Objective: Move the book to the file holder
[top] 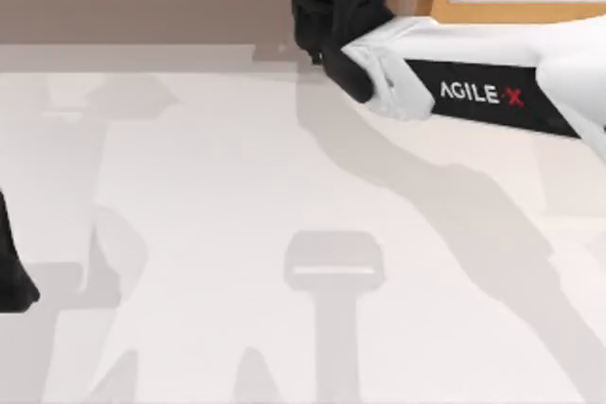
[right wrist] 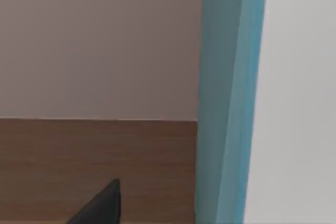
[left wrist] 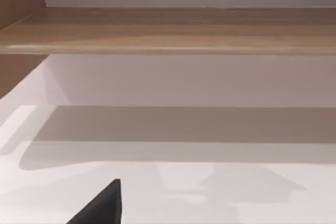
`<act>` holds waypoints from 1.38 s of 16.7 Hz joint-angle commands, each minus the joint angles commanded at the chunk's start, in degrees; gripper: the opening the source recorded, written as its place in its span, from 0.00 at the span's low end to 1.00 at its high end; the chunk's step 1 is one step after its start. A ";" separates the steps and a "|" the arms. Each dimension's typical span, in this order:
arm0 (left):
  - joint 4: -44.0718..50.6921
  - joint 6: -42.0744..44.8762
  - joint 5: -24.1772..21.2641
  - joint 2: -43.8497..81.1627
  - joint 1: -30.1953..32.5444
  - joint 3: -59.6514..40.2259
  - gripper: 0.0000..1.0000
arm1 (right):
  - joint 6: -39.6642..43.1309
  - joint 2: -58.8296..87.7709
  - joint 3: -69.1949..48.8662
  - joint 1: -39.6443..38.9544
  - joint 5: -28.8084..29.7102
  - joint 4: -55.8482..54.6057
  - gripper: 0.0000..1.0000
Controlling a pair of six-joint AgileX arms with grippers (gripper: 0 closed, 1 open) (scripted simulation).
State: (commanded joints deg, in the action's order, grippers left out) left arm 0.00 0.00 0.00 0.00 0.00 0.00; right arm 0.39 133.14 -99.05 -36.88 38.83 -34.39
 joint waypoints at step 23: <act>0.00 0.00 0.00 0.00 0.00 0.00 1.00 | 0.00 0.00 0.00 0.00 0.00 0.00 0.00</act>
State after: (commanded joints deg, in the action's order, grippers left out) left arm 0.00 0.00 0.00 0.00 0.00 0.00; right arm 0.39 133.14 -99.05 -36.88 38.83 -34.39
